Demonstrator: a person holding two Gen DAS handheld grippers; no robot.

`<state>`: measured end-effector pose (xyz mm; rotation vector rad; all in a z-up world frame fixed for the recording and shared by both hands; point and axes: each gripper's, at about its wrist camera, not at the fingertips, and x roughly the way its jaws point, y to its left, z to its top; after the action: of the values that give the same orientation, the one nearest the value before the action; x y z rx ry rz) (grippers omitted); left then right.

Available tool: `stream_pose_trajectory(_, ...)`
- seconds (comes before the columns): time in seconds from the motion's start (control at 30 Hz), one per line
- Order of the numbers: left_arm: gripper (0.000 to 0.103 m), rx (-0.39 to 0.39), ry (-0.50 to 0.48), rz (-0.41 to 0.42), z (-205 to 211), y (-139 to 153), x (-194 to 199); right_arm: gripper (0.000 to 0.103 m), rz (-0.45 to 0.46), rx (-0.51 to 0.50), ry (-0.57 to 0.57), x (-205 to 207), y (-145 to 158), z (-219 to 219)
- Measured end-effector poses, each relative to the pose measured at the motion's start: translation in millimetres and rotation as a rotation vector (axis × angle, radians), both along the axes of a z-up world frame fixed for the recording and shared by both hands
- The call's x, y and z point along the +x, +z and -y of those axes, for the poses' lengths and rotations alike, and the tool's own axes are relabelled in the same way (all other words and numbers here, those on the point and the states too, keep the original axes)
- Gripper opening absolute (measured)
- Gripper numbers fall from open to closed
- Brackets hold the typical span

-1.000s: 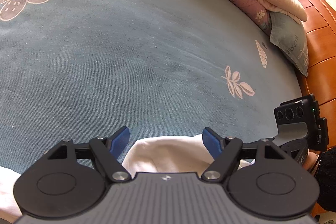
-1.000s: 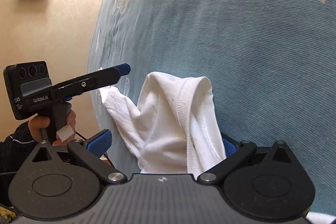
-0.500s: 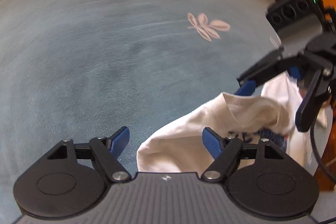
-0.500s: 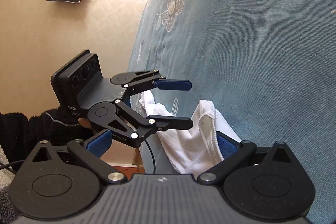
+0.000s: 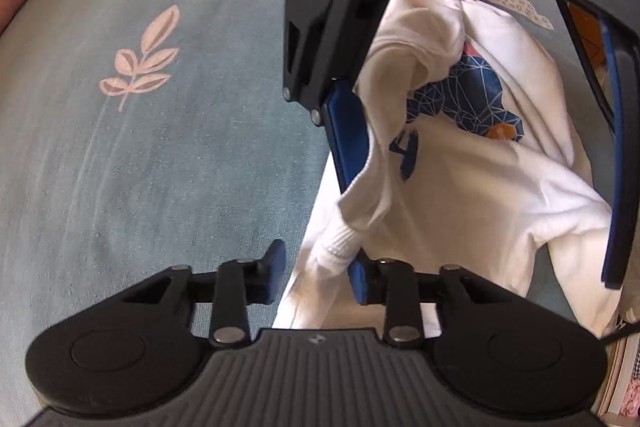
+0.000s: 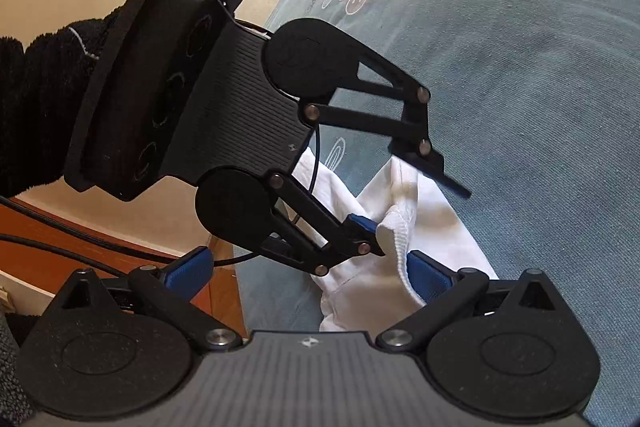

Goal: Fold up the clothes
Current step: 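Lift the white sweatshirt with both grippers and shake it open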

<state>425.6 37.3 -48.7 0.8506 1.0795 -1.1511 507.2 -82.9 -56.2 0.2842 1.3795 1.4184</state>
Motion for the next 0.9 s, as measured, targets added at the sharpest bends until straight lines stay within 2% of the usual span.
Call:
stream_pose_trajectory(0.03, 0.011, 0.006, -0.012, 0.010, 2, 0, -4, 0.103, 0.009, -0.005, -0.001, -2, 1, 1)
stream_pose_trajectory(0.07, 0.009, -0.001, 0.009, 0.023, 1, 2, -6, 0.103, 0.028, -0.017, -0.005, -4, 3, 3)
stream_pose_trajectory(0.13, 0.007, -0.015, 0.052, 0.047, -1, 7, -9, 0.103, 0.076, -0.044, -0.017, -9, 8, 10)
stream_pose_trajectory(0.2, 0.006, -0.031, 0.147, 0.048, -7, 13, -6, 0.103, 0.165, -0.099, -0.052, -13, 16, 24)
stream_pose_trajectory(0.37, 0.006, -0.070, 0.361, 0.088, -20, 25, 5, 0.103, 0.382, -0.284, -0.166, -25, 36, 70)
stream_pose_trajectory(0.47, 0.006, -0.077, 0.435, 0.107, -21, 26, 15, 0.103, 0.516, -0.411, -0.154, -43, 42, 86)
stream_pose_trajectory(0.53, 0.007, -0.079, 0.458, 0.114, -17, 27, 15, 0.103, 0.580, -0.463, -0.137, -57, 44, 95)
stream_pose_trajectory(0.67, 0.007, -0.056, 0.453, 0.116, -15, 17, 14, 0.103, 0.644, -0.539, -0.092, -83, 37, 104)
stream_pose_trajectory(0.73, 0.009, -0.046, 0.445, 0.123, -14, 16, 13, 0.098, 0.701, -0.593, -0.062, -94, 33, 103)
stream_pose_trajectory(0.77, 0.011, -0.040, 0.442, 0.127, -13, 15, 12, 0.092, 0.731, -0.612, -0.037, -102, 29, 98)
stream_pose_trajectory(0.9, 0.012, -0.019, 0.426, 0.141, -11, 13, 9, 0.076, 0.850, -0.660, 0.000, -120, 27, 90)
